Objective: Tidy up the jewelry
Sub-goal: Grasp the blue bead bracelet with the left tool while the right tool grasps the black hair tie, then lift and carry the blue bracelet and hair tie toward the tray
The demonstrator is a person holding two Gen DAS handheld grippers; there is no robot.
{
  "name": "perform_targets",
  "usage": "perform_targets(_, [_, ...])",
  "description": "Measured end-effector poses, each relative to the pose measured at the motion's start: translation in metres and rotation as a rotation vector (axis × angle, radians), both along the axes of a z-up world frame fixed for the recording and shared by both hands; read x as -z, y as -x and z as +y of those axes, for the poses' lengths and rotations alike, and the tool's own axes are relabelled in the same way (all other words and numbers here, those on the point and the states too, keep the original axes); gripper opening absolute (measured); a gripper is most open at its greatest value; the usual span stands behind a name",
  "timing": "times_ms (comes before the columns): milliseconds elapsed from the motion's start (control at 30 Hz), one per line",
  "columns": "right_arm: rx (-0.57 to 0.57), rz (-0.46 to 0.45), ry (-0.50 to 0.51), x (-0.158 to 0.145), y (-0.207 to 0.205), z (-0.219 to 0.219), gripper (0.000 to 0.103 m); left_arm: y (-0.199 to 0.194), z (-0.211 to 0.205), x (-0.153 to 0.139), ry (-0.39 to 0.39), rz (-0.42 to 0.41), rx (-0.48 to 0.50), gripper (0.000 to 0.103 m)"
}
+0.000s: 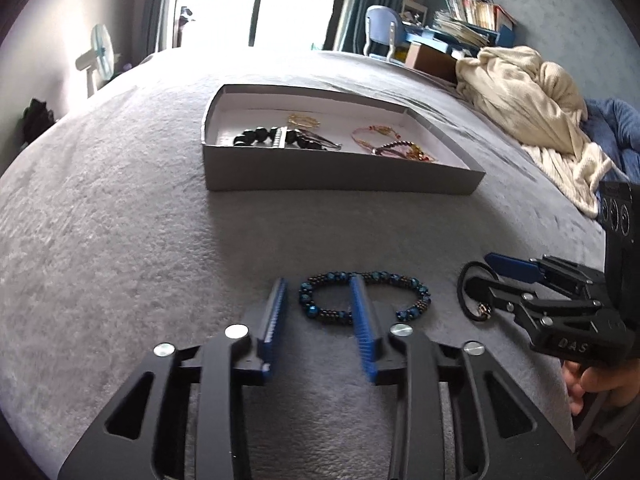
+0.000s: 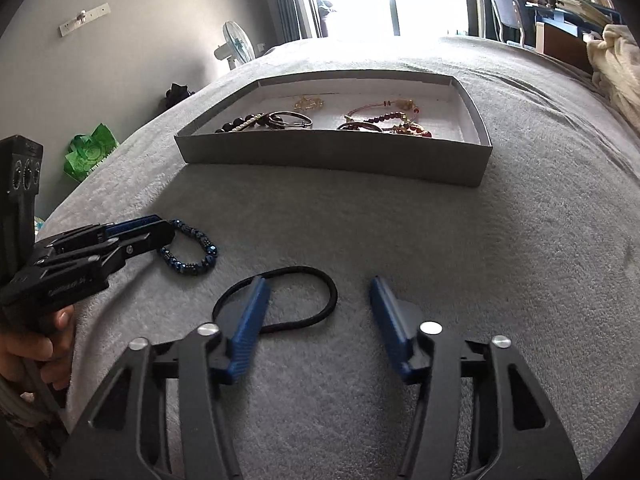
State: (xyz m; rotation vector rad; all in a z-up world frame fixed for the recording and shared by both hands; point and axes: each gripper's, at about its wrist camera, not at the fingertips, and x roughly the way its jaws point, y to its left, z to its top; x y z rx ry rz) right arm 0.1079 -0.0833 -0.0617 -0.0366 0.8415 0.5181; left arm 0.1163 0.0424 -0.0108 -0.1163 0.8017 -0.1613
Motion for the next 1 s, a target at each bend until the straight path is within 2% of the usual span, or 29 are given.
perform_targets(33, [-0.005, -0.005, 0.002, 0.0, 0.001, 0.001, 0.033, 0.0, -0.001, 0.0, -0.004, 0.001, 0.001, 0.037])
perform_targets(133, [-0.022, -0.024, 0.021, -0.001, 0.005, 0.005, 0.011, -0.002, -0.002, 0.001, -0.003, 0.013, 0.011, 0.044])
perform_targets(200, [-0.033, -0.034, 0.023, -0.002, 0.006, 0.007, 0.007, -0.006, -0.004, 0.002, 0.006, 0.029, 0.035, 0.051])
perform_targets(333, [-0.038, -0.048, -0.012, -0.005, 0.008, 0.003, 0.004, -0.01, -0.011, 0.004, -0.048, 0.044, 0.043, 0.052])
perform_targets(500, [-0.033, -0.056, -0.029, -0.007, 0.008, 0.002, 0.004, -0.016, -0.013, 0.004, -0.06, 0.059, 0.044, 0.051])
perform_targets(567, [-0.031, -0.058, -0.032, -0.007, 0.008, 0.001, 0.004, -0.018, -0.013, 0.004, -0.066, 0.064, 0.047, 0.047])
perform_targets(633, [-0.029, -0.06, -0.036, -0.008, 0.008, 0.001, 0.004, -0.016, -0.014, 0.003, -0.069, 0.06, 0.048, 0.031])
perform_targets(800, [-0.03, -0.068, -0.066, -0.009, 0.01, -0.004, 0.004, -0.007, -0.014, 0.001, -0.043, 0.056, 0.079, 0.009])
perform_targets(1000, [-0.035, -0.083, -0.092, -0.012, 0.014, -0.007, 0.004, 0.006, -0.023, 0.0, 0.0, 0.041, 0.136, 0.008])
